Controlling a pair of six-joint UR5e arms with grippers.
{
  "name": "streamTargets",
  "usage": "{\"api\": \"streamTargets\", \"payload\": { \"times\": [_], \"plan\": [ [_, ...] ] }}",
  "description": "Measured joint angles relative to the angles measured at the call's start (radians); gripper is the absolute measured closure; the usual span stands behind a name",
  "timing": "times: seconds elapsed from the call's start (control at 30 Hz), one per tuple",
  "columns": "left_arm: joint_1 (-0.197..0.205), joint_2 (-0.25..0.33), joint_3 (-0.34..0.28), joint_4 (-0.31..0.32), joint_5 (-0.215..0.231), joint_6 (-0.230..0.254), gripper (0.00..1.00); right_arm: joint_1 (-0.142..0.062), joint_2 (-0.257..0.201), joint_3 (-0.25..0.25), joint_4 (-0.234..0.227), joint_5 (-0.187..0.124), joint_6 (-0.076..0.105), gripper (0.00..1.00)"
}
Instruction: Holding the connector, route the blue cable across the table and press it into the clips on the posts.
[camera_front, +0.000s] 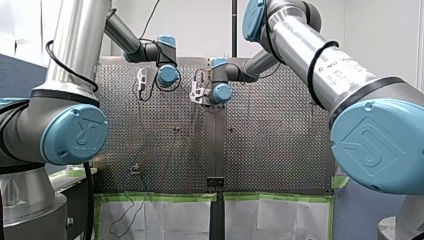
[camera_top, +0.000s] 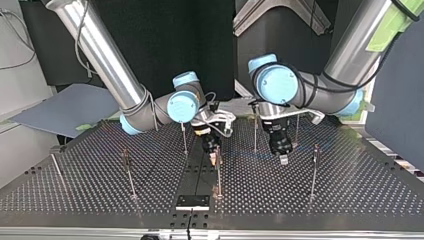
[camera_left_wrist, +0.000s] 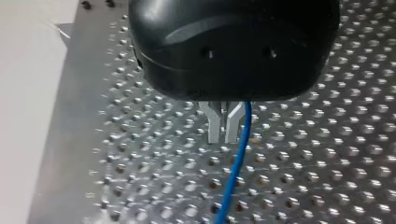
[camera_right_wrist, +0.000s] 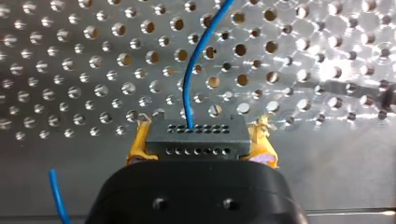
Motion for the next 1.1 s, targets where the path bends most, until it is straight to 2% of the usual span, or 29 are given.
{"api": "streamTargets", "payload": {
  "times": [0.13,0.3,0.63,0.87,1.1],
  "plan": [
    [-0.004,0.001,-0.036,0.025,-0.009,0.000,1.00,0.000,0.000,0.008,0.031,0.001,-0.013,1.00],
    [-0.006,0.002,-0.079,0.066,-0.010,-0.004,1.00,0.000,-0.001,0.035,0.046,0.004,-0.026,1.00],
    [0.001,0.002,-0.166,0.154,-0.008,-0.039,1.00,0.002,-0.031,0.094,0.048,0.006,-0.035,1.00],
    [0.004,0.001,-0.228,0.215,0.002,-0.052,1.00,0.010,-0.048,0.114,0.048,0.005,-0.041,1.00],
    [0.001,-0.003,-0.286,0.260,0.019,-0.065,1.00,0.021,-0.053,0.157,0.047,0.002,-0.050,1.00]
  ]
}}
